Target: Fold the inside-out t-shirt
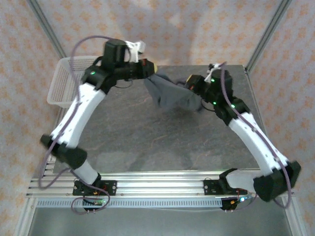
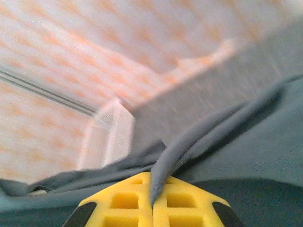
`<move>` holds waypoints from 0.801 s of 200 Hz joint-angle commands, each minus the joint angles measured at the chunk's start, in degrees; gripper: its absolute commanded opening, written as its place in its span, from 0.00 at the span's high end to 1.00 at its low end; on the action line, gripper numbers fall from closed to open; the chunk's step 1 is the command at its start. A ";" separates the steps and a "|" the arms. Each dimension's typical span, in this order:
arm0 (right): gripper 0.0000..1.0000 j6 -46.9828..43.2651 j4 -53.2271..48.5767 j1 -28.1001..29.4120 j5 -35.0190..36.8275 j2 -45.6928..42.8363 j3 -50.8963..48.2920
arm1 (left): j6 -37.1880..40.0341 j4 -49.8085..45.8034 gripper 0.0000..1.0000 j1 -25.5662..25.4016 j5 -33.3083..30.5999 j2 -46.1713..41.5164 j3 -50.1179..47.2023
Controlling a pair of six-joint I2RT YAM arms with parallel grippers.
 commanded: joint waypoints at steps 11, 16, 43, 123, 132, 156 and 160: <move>1.00 -2.25 0.43 0.61 2.58 -9.95 -18.45 | 5.06 -2.62 1.00 -1.91 -13.01 -12.97 -25.96; 1.00 -0.67 -0.26 0.98 2.71 -11.55 -22.62 | 4.11 -1.76 1.00 -2.00 -13.48 -14.67 -30.95; 0.80 4.37 -1.66 4.43 -1.54 -16.90 -38.13 | -2.37 1.41 0.85 -2.64 -18.47 -21.18 -55.04; 0.45 -6.83 -11.86 5.06 7.89 -21.39 -32.07 | -1.96 4.66 0.42 -5.88 -14.07 -20.35 -48.79; 0.44 -8.14 -14.82 4.88 10.53 -15.93 -28.92 | -0.59 5.12 0.40 -8.73 -13.39 -16.19 -45.66; 0.46 -12.45 -19.34 4.68 6.66 -2.87 -21.18 | 4.21 0.12 0.37 -15.26 -18.44 -2.87 -36.66; 0.46 -13.22 -19.31 4.70 4.62 -1.23 -20.48 | 3.81 -0.17 0.36 -15.38 -18.77 -0.95 -36.01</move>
